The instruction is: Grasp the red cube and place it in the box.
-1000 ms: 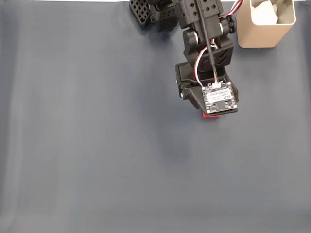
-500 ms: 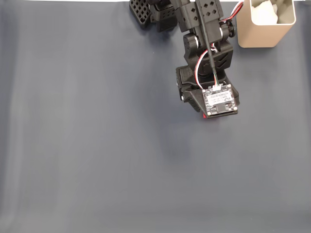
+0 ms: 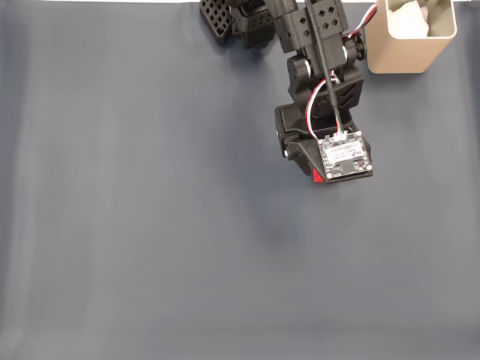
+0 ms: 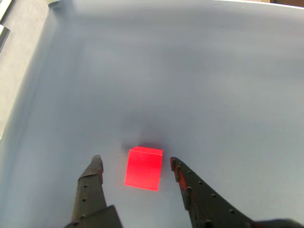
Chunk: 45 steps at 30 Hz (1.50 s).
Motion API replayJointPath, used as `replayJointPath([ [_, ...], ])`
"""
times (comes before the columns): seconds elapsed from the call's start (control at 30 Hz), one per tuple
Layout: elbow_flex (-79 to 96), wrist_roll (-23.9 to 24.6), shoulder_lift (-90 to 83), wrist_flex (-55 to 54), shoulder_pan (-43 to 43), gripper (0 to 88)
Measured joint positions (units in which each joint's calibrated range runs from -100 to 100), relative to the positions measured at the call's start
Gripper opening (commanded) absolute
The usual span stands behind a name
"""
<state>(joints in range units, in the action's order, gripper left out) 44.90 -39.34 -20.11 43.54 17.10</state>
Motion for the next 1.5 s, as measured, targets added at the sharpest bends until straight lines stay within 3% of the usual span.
replayJointPath([
  [1.5, 1.7, 0.9, 0.1, -0.1, 3.0, 35.9],
])
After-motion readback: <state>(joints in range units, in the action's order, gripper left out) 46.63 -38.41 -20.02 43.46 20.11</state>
